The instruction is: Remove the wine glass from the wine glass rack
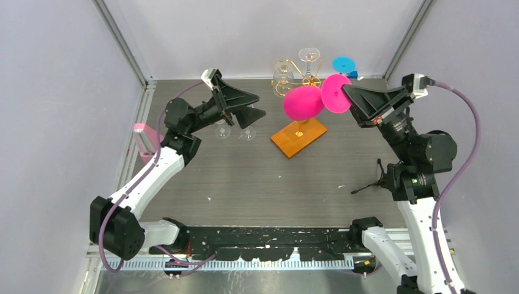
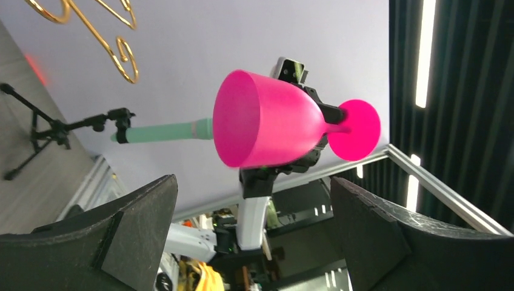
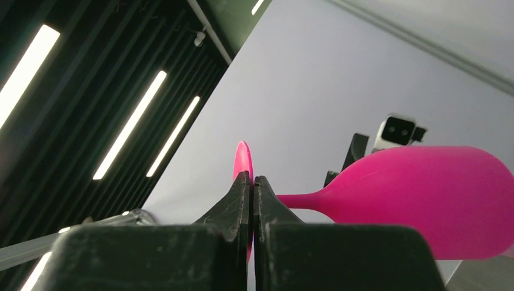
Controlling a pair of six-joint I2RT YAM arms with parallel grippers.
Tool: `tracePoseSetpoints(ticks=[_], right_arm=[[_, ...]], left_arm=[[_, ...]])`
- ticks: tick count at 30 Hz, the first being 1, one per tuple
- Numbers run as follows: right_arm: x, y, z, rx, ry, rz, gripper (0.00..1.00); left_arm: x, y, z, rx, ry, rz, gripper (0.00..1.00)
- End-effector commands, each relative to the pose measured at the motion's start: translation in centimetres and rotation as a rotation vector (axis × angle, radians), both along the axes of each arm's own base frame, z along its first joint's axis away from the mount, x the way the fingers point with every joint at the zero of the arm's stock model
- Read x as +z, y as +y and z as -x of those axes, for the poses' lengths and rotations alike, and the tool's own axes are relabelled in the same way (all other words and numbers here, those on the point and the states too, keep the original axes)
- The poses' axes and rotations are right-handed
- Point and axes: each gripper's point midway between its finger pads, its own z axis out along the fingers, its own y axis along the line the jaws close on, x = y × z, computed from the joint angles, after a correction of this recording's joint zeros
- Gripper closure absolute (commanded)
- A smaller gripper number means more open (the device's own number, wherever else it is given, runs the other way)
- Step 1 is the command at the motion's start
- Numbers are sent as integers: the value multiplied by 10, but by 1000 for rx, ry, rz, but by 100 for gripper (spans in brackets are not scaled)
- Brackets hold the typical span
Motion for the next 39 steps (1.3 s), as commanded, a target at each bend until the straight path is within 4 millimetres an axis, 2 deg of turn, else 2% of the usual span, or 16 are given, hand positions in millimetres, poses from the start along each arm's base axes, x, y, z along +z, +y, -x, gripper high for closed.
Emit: tracePoseSetpoints(ticks=[1, 5, 7, 14, 19, 26, 34, 35, 37, 38, 39], right_arm=[[5, 29, -1, 108, -49, -19, 100], [-2, 73, 2, 195, -57, 2, 100], [0, 77, -1, 184, -69, 10, 100], [-2, 73, -12, 115, -61, 5, 100], [-12, 72, -24, 89, -18, -14, 100], [-30, 68, -41, 58, 59, -83, 100], [-38, 63, -47, 20, 88, -95, 99], [-38, 62, -47, 14, 85, -91, 97], [-40, 61, -48, -4, 90, -76, 85], [-43, 60, -50, -17, 106, -65, 69], [-43, 58, -49, -34, 99, -51, 61]], left_arm=[[36, -9, 16, -74, -58, 91, 1], [46, -10, 24, -106, -62, 127, 8], [50, -7, 29, -112, -64, 151, 12], [61, 5, 48, -122, -71, 199, 34], [71, 11, 57, -124, -91, 228, 56], [86, 19, 67, -120, -145, 285, 98], [96, 26, 78, -92, -235, 289, 100], [97, 26, 80, -88, -248, 285, 100], [96, 25, 81, -80, -265, 261, 100], [96, 25, 82, -72, -283, 245, 100], [95, 24, 82, -60, -298, 224, 100]])
